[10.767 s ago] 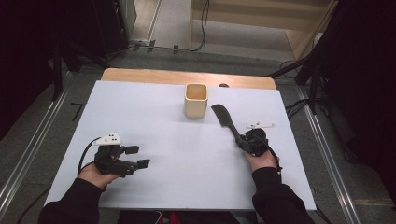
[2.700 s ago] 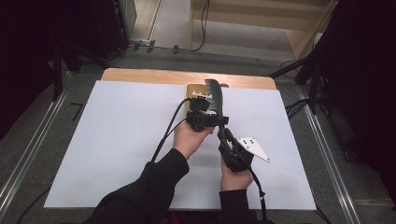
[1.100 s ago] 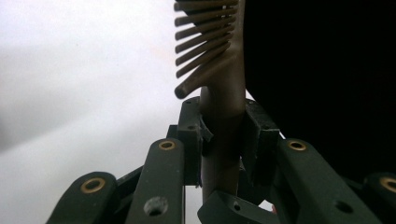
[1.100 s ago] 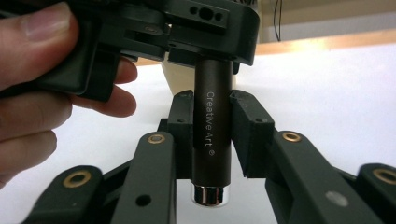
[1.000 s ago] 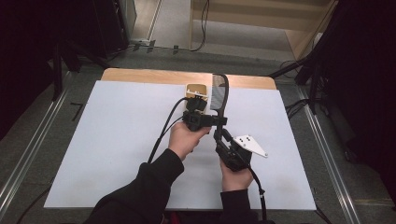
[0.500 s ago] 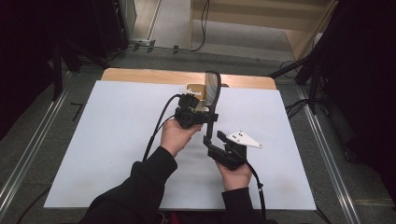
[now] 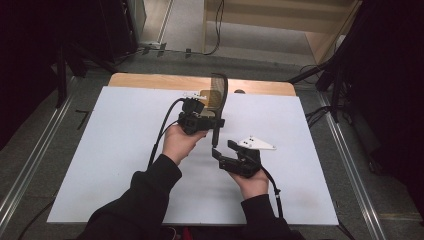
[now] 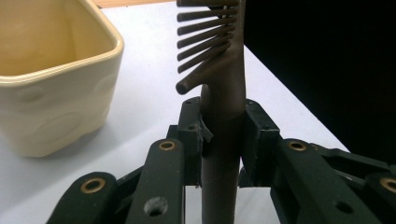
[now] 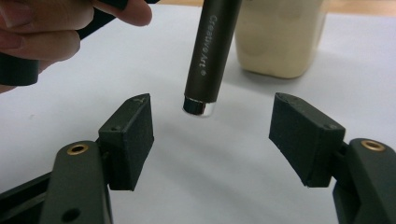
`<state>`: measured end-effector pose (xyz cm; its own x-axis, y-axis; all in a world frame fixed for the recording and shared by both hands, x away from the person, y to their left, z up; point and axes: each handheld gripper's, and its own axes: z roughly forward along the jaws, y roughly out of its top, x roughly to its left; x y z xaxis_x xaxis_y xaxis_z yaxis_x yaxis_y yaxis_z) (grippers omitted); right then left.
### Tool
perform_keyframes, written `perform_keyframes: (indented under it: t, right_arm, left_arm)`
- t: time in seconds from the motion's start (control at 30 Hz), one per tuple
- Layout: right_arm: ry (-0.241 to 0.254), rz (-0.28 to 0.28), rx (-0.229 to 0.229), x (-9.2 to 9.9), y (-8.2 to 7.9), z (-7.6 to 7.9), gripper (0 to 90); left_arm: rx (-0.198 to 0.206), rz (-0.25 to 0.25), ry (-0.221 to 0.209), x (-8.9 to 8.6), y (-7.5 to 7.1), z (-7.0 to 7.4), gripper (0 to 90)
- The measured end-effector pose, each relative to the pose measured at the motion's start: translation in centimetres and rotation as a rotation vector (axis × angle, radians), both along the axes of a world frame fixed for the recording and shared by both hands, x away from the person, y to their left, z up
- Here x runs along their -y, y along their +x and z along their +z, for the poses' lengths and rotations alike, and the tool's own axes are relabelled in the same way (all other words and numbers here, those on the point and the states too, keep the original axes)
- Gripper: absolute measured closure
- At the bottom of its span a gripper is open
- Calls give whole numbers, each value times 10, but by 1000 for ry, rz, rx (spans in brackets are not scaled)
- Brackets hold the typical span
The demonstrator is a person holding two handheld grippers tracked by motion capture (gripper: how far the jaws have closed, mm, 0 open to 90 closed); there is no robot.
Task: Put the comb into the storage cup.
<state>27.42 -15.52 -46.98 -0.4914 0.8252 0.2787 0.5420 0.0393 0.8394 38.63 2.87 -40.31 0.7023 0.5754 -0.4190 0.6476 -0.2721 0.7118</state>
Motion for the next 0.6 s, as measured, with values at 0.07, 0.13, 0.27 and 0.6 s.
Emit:
perform_keyframes:
  t: [0.07,0.13,0.27,0.6]
  right_arm:
    - [23,10,-23,2,2,-1,273]
    - [1,17,-25,3,4,-1,272]
    - [-70,38,-38,2,7,-3,271]
    - [-136,131,-41,7,6,-3,271]
  left_arm:
    - [-3,1,-11,-4,1,1,726]
    - [0,1,-7,-6,1,3,726]
    - [8,4,0,-10,2,5,726]
    - [19,-4,6,-11,2,5,726]
